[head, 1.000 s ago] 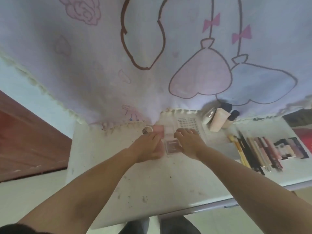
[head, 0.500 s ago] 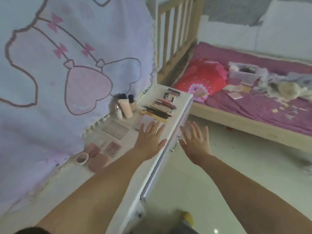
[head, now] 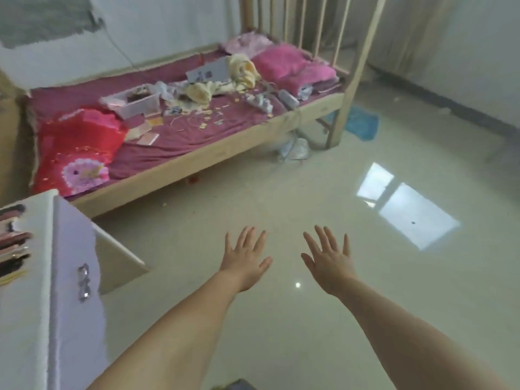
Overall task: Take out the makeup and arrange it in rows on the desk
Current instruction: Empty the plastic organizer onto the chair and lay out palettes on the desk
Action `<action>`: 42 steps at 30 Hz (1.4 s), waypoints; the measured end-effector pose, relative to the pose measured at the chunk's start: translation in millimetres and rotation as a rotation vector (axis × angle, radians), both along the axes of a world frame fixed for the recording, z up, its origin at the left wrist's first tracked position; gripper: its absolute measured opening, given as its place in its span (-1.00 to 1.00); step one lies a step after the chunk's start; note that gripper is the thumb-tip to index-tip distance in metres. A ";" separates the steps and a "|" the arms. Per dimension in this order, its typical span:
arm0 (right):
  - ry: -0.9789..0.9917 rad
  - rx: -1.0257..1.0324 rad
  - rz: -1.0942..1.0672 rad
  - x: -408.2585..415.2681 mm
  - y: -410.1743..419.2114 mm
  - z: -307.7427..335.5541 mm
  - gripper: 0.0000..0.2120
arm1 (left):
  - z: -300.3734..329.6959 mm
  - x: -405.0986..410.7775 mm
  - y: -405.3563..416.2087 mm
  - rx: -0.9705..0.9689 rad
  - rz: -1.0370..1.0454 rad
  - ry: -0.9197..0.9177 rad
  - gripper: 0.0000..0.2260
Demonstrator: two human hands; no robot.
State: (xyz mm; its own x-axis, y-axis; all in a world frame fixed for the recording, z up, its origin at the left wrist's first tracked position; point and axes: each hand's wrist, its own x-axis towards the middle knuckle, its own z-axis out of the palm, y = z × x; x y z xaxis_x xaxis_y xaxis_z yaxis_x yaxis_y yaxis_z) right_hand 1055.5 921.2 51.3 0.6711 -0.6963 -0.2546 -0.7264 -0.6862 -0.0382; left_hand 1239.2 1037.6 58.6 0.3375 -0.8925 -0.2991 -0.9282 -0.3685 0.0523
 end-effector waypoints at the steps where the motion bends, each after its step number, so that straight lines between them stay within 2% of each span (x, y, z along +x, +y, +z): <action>1: 0.010 0.001 -0.036 -31.3 -12.9 -2.4 -0.45 | -1.2 -23.1 -21.1 0.001 -0.035 -0.011 -0.42; 8: 0.074 0.059 -0.347 -252.8 -87.7 -20.1 -0.45 | -13.1 -208.1 -152.4 0.041 -0.305 0.043 -0.41; 14: 0.087 0.084 -0.627 -383.9 -134.9 -25.0 -0.46 | -16.5 -332.8 -255.7 0.057 -0.532 0.088 -0.41; 19: 0.088 0.082 -0.738 -437.7 -203.4 -29.4 -0.47 | -21.0 -386.0 -354.0 0.064 -0.640 0.081 -0.41; 29: 0.026 0.101 -0.909 -487.6 -418.2 -26.6 -0.48 | -23.2 -433.8 -594.5 0.085 -0.804 0.022 -0.41; 38: 0.020 0.111 -0.987 -571.1 -599.6 -35.6 -0.49 | -27.8 -509.5 -792.5 0.083 -0.886 0.001 -0.41; 42: 0.010 0.109 -0.974 -628.4 -702.0 -42.3 -0.49 | -34.8 -562.1 -890.1 0.056 -0.829 0.027 -0.41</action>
